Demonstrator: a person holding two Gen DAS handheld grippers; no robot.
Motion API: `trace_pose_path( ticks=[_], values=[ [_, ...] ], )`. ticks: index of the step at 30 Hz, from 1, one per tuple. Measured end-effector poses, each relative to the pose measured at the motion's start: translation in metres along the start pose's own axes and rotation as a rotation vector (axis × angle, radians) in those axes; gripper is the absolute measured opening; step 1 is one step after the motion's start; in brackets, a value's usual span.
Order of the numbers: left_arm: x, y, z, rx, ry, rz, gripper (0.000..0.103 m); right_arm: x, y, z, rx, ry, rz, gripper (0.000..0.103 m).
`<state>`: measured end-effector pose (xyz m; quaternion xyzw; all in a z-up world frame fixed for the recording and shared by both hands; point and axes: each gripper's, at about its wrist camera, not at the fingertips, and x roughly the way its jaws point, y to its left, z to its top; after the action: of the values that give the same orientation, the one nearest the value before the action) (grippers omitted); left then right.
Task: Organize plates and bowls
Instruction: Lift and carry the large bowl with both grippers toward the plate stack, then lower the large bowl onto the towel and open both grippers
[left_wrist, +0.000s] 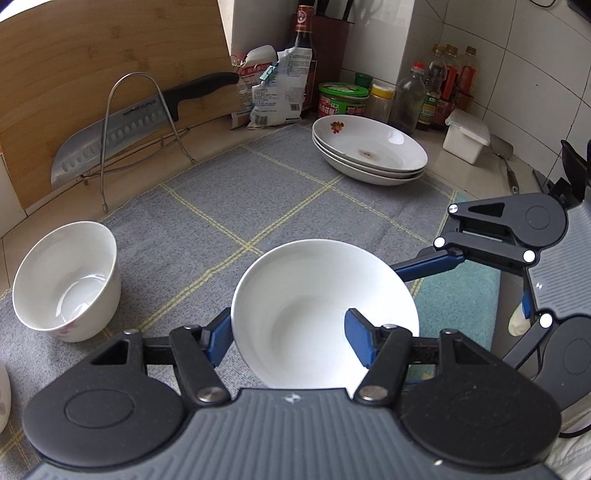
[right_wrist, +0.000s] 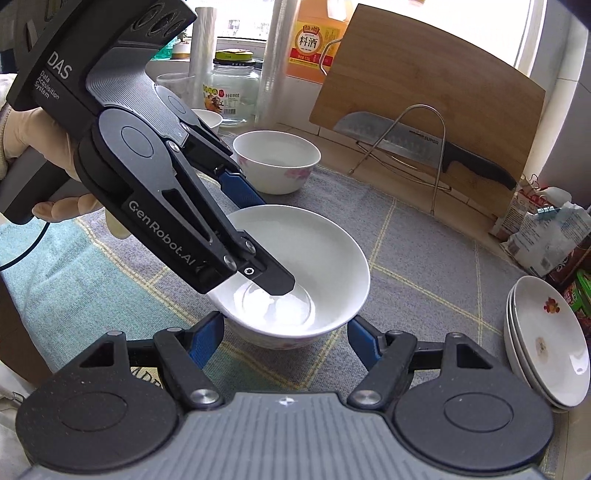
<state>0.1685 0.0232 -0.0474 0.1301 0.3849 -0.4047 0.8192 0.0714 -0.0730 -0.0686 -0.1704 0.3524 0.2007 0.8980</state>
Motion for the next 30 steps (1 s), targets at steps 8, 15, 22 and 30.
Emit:
trace_pose_path(
  ticks=[8, 15, 22, 30],
  values=[
    [0.007, -0.001, 0.002, 0.002, 0.007, -0.012, 0.063, 0.004, -0.007, -0.005, 0.015, 0.018, -0.007, 0.078],
    [0.012, -0.001, 0.002, -0.001, 0.013, -0.018, 0.063, 0.008, -0.009, -0.006, 0.024, 0.028, 0.0, 0.078],
    [0.013, -0.001, 0.002, -0.002, 0.013, -0.019, 0.063, 0.01, -0.012, -0.006, 0.032, 0.033, 0.006, 0.078],
    [0.008, -0.007, 0.002, 0.026, -0.035, -0.012, 0.094, 0.008, -0.013, -0.006, 0.035, 0.016, 0.008, 0.094]
  ],
)
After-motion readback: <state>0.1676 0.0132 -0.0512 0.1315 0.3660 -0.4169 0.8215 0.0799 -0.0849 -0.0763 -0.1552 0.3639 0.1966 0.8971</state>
